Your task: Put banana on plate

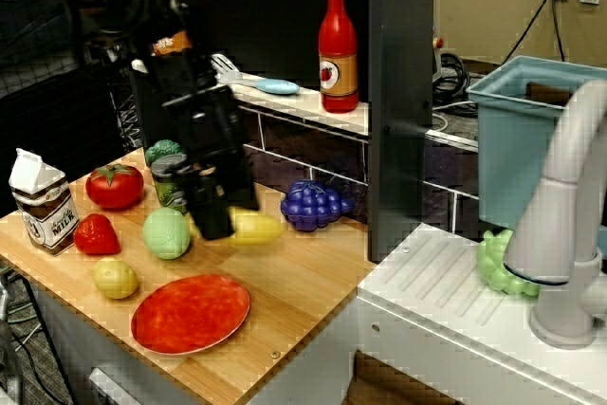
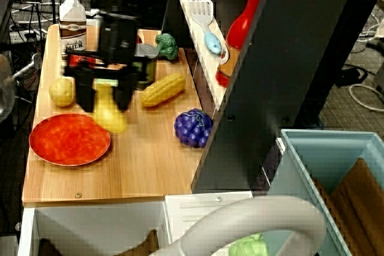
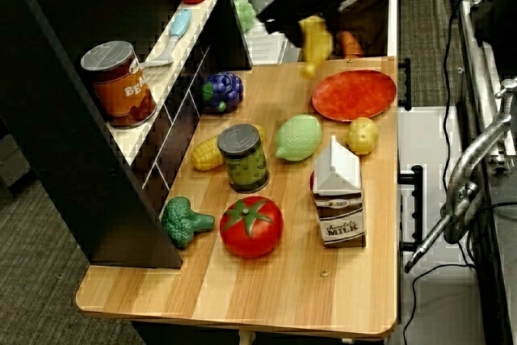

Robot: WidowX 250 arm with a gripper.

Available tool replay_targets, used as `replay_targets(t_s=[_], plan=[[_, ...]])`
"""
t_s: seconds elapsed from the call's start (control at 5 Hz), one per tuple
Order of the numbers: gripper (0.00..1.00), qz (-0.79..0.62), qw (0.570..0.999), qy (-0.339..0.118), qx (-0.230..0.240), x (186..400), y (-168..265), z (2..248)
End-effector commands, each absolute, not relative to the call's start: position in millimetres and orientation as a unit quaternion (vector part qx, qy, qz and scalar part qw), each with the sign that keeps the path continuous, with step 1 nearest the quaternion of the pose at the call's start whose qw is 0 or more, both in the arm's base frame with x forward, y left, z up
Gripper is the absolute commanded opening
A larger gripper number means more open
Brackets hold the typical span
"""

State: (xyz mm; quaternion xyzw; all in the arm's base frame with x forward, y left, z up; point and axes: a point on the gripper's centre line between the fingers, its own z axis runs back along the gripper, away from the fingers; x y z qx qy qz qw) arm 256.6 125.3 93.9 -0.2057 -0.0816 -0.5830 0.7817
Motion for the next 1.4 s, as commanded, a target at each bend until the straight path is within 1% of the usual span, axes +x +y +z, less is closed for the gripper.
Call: replay_targets(t_s=[0.0,0.2,0.4,0.6,1.0,1.2], plan=[[0.0,-0.628,0.754,-0.066,-0.179,199,130,96],[0.58,-0.624,0.76,-0.068,-0.17,199,131,86],[0.87,-0.627,0.761,-0.059,-0.155,199,130,77],[1.0,-0.624,0.763,-0.058,-0.155,197,134,74],[1.0,-0.632,0.761,-0.045,-0.141,180,153,56],[1.0,-0.629,0.763,-0.048,-0.144,182,154,60]])
